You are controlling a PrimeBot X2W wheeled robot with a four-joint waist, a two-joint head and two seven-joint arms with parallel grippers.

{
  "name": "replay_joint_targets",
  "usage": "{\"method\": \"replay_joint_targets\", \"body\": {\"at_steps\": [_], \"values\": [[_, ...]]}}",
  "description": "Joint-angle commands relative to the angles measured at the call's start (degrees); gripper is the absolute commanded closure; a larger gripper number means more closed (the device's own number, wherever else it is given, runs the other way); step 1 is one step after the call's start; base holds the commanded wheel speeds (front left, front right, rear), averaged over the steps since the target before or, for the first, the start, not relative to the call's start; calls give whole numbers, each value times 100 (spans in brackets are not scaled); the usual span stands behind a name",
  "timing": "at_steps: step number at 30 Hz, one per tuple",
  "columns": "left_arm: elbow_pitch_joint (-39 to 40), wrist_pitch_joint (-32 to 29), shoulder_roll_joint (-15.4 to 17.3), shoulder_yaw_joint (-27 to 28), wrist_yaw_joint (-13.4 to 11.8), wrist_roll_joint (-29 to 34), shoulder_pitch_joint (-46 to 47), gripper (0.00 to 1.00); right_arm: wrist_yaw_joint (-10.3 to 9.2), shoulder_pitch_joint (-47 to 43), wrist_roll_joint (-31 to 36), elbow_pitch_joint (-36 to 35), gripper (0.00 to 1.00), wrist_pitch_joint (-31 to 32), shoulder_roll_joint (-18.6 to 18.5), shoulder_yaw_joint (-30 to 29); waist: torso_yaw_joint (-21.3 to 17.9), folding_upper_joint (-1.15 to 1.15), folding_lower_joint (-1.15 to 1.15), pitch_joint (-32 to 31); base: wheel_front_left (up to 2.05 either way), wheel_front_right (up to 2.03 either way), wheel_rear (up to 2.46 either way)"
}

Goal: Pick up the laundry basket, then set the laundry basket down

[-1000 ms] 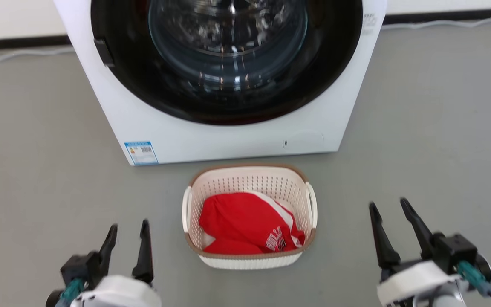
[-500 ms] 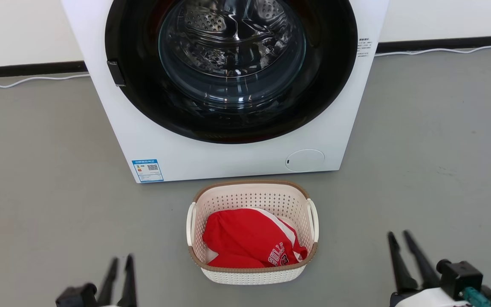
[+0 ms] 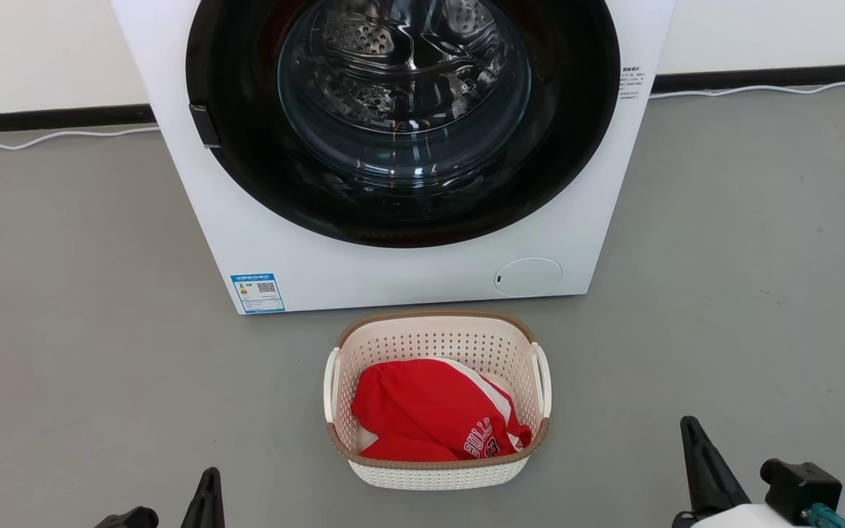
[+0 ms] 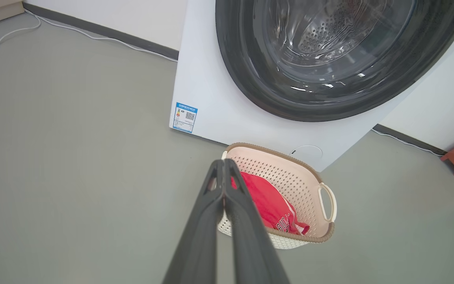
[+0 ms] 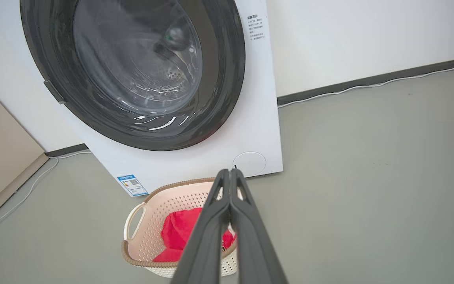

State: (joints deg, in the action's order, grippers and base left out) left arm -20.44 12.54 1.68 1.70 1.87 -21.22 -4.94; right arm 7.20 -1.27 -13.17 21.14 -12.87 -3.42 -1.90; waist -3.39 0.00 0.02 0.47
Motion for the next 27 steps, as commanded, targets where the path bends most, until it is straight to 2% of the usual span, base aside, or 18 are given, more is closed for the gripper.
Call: {"method": "replay_joint_targets", "body": {"at_steps": [1,27], "values": [[169,-20,17,50,55,-141,206,100,4,157,-178,-162,100,50,-46,-38,3,0,-1,1,0,0,0],[286,-469,42,149,177,-1818,421,100,10,298,-2040,-296,100,501,-22,-137,84,0,-2,-6,0,0,0]]}}
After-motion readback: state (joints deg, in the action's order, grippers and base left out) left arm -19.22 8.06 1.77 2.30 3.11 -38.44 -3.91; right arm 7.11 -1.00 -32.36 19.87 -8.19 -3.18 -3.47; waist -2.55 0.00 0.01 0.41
